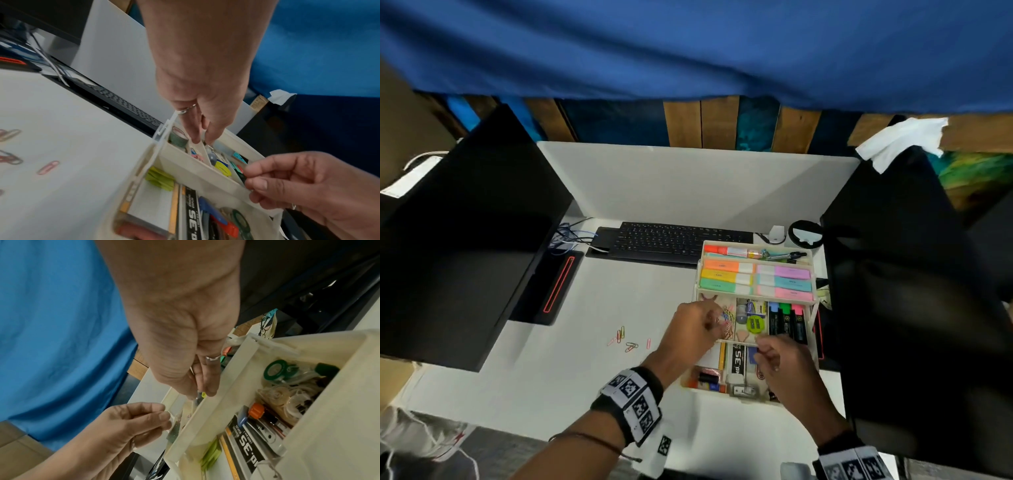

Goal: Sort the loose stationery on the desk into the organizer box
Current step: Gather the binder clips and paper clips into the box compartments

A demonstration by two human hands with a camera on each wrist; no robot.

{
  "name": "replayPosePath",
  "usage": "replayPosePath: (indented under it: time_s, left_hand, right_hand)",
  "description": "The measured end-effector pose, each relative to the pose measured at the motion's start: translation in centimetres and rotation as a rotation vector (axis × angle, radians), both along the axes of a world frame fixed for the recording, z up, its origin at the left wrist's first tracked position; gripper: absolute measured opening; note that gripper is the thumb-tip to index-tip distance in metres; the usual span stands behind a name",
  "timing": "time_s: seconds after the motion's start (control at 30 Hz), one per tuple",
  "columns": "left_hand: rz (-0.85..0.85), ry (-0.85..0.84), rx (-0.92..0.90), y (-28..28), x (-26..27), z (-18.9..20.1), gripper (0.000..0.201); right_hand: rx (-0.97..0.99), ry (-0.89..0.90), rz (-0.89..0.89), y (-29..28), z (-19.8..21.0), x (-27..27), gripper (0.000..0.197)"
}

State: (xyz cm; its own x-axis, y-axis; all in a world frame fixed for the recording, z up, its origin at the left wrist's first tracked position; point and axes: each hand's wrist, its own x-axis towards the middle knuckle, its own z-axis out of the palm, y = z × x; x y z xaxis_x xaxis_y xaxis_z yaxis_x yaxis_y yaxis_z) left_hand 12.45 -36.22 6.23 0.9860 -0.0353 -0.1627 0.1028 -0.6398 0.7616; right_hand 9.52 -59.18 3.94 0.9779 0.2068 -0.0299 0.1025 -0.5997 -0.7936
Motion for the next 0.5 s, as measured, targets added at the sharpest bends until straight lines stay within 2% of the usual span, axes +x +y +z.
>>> replayPosePath:
  time_s: [0.07,0.17,0.3,0.4,0.5]
  left_hand:
    - [0.015,-0.039,0.002,1.9,-1.0,0.3,0.014]
    - [0.131,-0.066,0.055,6.9,-2.7,-0.2,0.015]
    - [0.204,0.108,0.265,16.0,-5.1,-4.3,0.038]
    - [0.182,0.213,0.360,20.9,-7.4,-6.5,0.042]
    - [0.058,0.206,0.386,23.6,-8.8,-8.4,0.060]
  right_hand:
    - [0.003,0.029,0.018,0.4,-0.1,0.2,0.014]
    - [-0.001,-0.013,0.091,1.9,0.1,0.8,0.016]
    - [-0.022,-0.015,0.230,6.3,1.4,1.5,0.012]
    - [-0.047,0.028,0.357,11.3,1.5,1.2,0.013]
    - [-0.122,0.064,0.477,16.8,-0.4,0.3,0.015]
